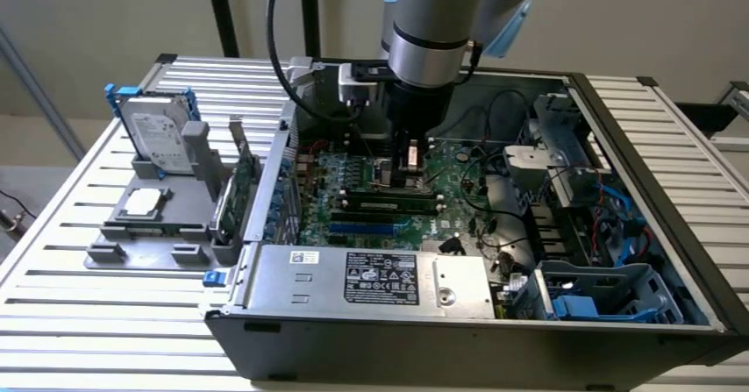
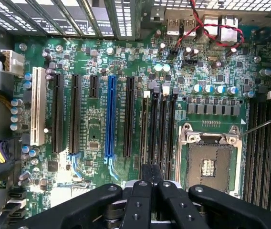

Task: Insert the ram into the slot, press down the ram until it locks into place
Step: 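Press down the ram until it locks into place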

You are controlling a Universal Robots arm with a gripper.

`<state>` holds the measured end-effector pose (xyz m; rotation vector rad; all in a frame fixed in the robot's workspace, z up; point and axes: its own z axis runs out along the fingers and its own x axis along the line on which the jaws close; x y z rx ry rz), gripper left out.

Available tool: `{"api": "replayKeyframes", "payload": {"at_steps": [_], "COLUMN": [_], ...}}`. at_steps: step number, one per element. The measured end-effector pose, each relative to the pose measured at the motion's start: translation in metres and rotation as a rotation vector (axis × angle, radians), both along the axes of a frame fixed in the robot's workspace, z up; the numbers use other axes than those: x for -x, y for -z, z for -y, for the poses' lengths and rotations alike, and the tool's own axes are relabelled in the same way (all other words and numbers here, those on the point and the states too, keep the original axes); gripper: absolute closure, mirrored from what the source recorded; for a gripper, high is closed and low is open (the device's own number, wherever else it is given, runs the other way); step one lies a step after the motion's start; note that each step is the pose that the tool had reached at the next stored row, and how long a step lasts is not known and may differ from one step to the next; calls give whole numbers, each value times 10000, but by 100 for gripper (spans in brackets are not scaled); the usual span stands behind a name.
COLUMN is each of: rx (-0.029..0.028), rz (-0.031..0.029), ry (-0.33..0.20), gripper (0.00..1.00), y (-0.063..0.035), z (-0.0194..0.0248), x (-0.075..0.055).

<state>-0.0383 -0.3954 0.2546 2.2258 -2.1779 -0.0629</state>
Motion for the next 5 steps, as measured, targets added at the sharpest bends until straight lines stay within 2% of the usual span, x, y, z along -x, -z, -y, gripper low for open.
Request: {"api": "replayKeyframes", "payload": {"at_steps": [5], "rx": [0], "rz": [0], "ry": [0], "gripper": [89], "y": [0], "z": [0], "x": [0]}}
